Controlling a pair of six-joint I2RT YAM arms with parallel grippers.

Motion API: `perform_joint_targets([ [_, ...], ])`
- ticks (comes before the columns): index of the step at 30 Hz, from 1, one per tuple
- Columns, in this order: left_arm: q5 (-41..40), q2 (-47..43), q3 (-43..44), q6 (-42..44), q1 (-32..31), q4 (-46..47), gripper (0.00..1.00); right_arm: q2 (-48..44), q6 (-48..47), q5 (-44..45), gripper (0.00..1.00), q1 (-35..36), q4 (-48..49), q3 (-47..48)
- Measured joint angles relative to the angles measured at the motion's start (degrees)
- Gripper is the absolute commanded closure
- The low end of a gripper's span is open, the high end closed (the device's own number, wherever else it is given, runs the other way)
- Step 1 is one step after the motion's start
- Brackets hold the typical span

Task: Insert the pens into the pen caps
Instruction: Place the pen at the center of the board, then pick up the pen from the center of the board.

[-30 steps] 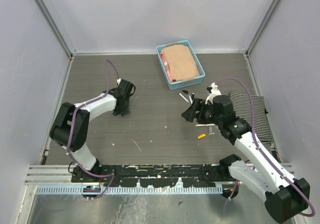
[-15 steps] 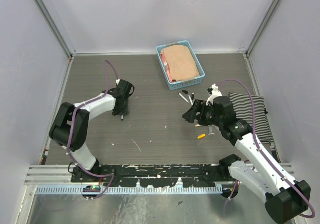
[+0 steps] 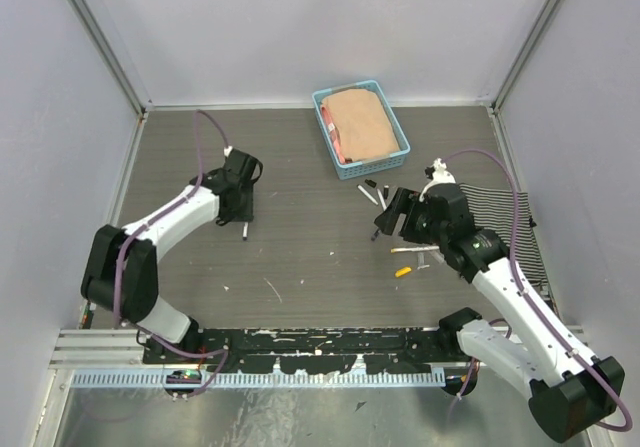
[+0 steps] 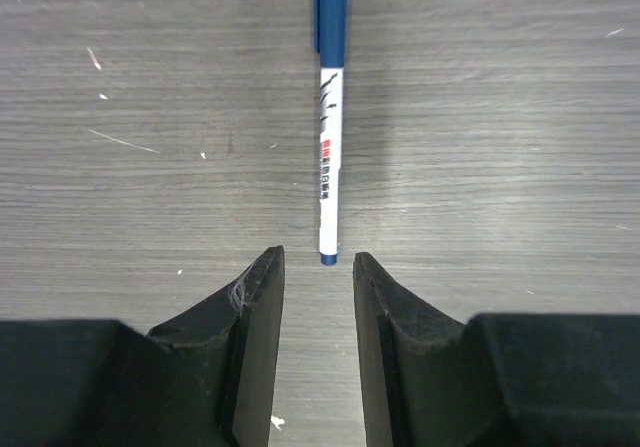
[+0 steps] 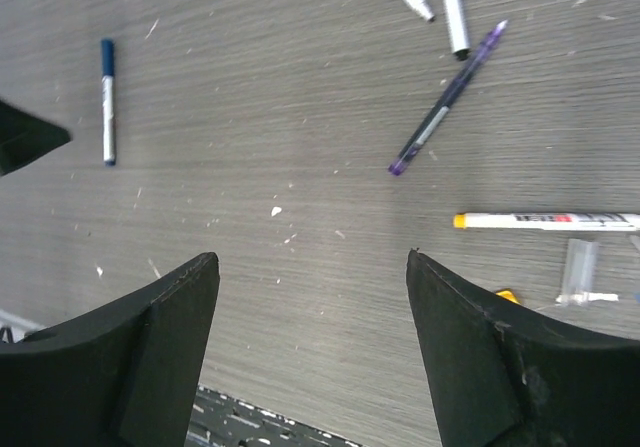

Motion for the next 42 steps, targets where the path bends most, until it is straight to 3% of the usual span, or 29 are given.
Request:
perform_joint_targets([
  [10, 1.3, -10.1, 6.6, 0.6, -3.1, -6.6, 0.59, 5.2, 3.5, 10.3, 0.18, 0.0, -4.5, 3.7],
  [19, 4.0, -10.8, 12.3, 5.7, -11.6, -11.3, 0.54, 11.5, 4.5, 18.9, 0.23, 0.0, -6.6, 4.8],
  [27, 6.4, -11.4, 17.3, 12.0, -11.9, -11.8, 0.52, 19.1, 4.3, 25.1, 0.27, -0.8, -7.5, 8.0],
  [35, 6.2, -11.6, 16.5, 14.4, -11.9, -12.5, 0.55, 26.1, 1.7, 25.7, 0.35, -7.5, -6.7, 10.2],
  [42, 6.0, -11.5, 15.6, 15.1, -11.9, -12.7, 0.56, 27.2, 4.0, 19.7, 0.28, -12.1, -3.4, 9.0],
])
